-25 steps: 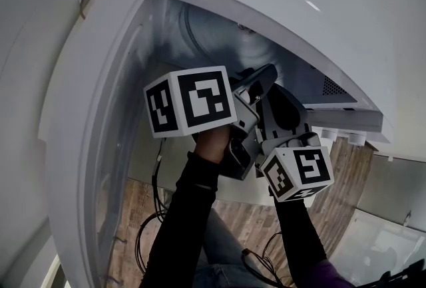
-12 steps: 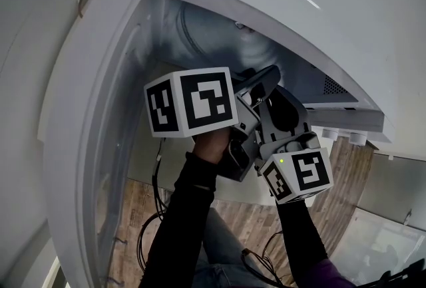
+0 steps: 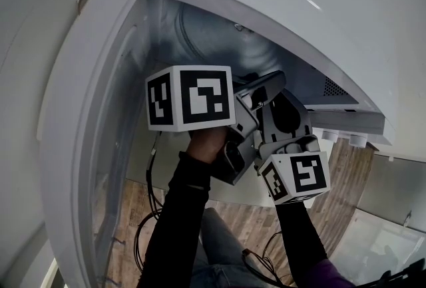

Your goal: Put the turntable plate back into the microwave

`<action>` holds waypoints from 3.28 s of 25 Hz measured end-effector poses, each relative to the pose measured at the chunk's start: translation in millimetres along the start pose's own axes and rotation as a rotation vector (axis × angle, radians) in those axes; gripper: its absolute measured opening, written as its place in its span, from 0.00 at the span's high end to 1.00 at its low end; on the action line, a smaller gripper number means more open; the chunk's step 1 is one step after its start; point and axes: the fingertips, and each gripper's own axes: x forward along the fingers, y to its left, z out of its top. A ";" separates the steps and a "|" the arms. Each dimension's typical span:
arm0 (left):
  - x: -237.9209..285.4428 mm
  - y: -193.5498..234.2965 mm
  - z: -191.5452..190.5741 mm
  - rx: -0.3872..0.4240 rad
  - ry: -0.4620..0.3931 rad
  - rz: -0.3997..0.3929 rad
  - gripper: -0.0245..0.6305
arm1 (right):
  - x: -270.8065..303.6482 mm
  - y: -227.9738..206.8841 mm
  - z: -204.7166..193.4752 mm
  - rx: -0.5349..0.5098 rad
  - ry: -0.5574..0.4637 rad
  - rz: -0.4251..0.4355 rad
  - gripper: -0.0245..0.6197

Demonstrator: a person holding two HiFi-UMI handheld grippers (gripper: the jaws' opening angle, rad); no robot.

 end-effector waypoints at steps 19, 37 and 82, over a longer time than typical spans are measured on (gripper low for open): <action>-7.0 11.0 -22.8 0.049 0.017 0.067 0.59 | 10.5 -10.9 -10.4 0.045 0.014 -0.035 0.89; -39.3 13.6 -23.8 0.262 -0.152 0.213 0.69 | -11.2 -7.2 -17.1 0.039 0.053 -0.047 0.89; -135.0 -255.4 -86.4 1.230 -0.613 0.441 0.96 | -241.6 16.0 173.5 0.028 -0.354 0.004 0.95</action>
